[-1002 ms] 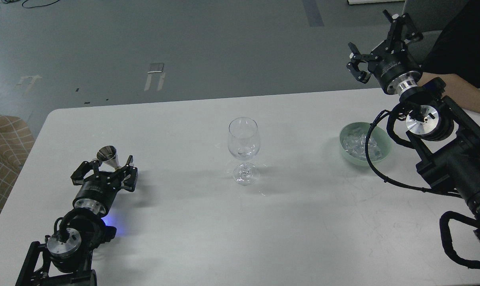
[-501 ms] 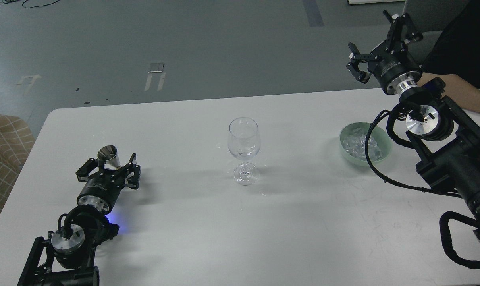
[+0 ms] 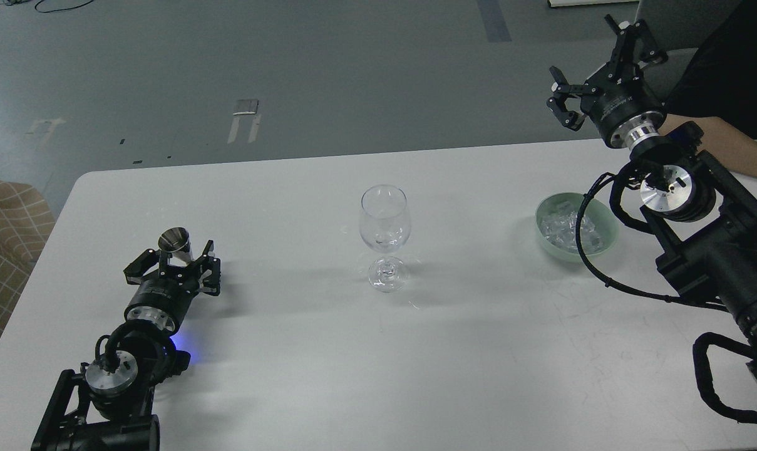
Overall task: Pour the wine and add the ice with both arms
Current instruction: 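Close the left gripper around the metal jigger cup, then lift the jigger with the left gripper and carry it over the wine glass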
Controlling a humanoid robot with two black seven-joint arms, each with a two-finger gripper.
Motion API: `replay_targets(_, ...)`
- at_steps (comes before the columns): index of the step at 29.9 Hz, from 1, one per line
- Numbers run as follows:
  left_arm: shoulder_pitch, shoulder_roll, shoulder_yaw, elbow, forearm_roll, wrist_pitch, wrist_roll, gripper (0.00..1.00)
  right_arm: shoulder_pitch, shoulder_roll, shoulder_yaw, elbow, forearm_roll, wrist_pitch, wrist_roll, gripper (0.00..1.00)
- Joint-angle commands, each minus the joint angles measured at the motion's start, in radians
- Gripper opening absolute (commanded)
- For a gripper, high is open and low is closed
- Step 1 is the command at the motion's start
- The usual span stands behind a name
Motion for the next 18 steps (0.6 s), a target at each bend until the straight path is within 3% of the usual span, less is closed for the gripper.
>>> replay_targets(1,-0.008,0.0,-0.002,0.012,-0.002,-0.001,-0.006,0.47,0.0,0.0,-0.001,0.0,0.0,0.0,0.001,1.0)
replay_targets(4,-0.011,0.0,0.0,0.021,-0.003,-0.001,-0.006,0.43,0.0,0.0,-0.001,0.0,0.0,0.0,-0.001,1.0)
replay_targets(9,-0.013,0.0,-0.002,0.024,-0.008,-0.01,-0.016,0.23,-0.001,0.0,-0.001,-0.002,0.0,0.0,-0.001,1.0)
replay_targets(18,-0.013,0.0,-0.005,0.022,-0.023,-0.024,-0.016,0.07,-0.001,0.0,0.002,0.0,0.0,-0.014,-0.001,1.0)
